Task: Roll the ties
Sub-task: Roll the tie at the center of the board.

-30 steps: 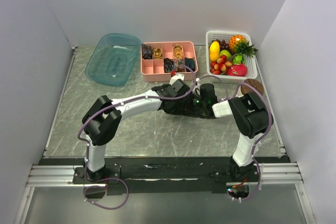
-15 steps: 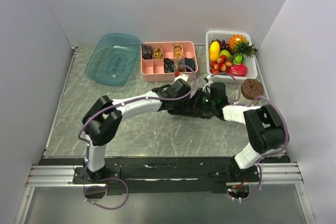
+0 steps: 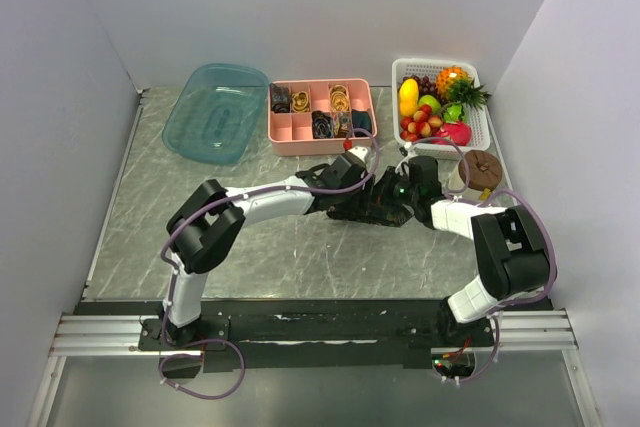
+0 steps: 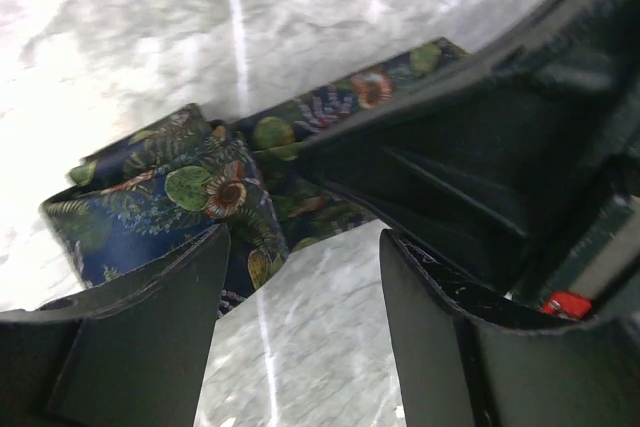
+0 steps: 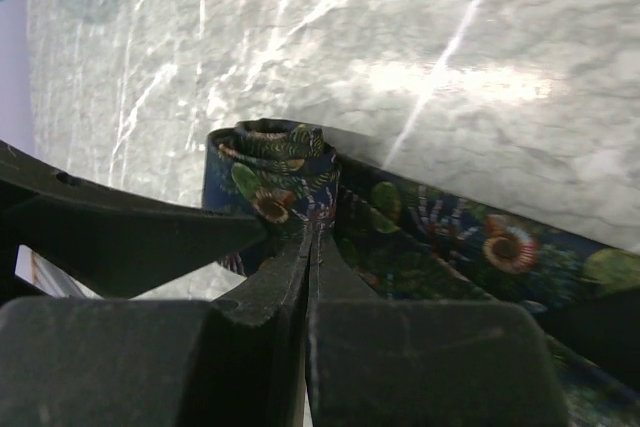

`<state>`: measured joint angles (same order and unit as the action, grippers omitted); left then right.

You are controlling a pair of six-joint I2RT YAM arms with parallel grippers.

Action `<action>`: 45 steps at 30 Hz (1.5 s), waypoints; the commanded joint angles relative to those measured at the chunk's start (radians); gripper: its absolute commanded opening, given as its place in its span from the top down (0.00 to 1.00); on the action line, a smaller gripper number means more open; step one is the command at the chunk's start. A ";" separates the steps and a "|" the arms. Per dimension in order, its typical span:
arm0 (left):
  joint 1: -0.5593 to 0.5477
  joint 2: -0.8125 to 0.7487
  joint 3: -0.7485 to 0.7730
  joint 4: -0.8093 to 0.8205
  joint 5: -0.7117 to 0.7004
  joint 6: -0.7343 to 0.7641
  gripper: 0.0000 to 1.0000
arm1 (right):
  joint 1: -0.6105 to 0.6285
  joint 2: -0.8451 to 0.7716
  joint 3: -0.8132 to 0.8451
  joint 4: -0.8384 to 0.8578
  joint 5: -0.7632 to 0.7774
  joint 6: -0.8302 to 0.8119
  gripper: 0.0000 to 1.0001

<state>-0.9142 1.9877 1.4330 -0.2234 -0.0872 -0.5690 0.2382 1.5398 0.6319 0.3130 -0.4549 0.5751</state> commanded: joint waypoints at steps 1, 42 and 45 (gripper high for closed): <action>-0.008 0.010 -0.009 0.133 0.095 -0.015 0.32 | -0.007 -0.033 -0.009 -0.003 -0.001 -0.024 1.00; 0.060 -0.320 -0.578 0.491 0.248 0.001 0.99 | 0.029 0.381 0.479 -0.152 -0.082 -0.112 1.00; 0.060 -0.288 -0.603 0.518 0.244 -0.002 0.99 | 0.049 0.411 0.506 -0.161 -0.082 -0.110 1.00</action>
<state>-0.8505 1.6695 0.8558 0.1658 0.1009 -0.5652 0.2619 1.9263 1.0706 0.1543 -0.5232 0.4770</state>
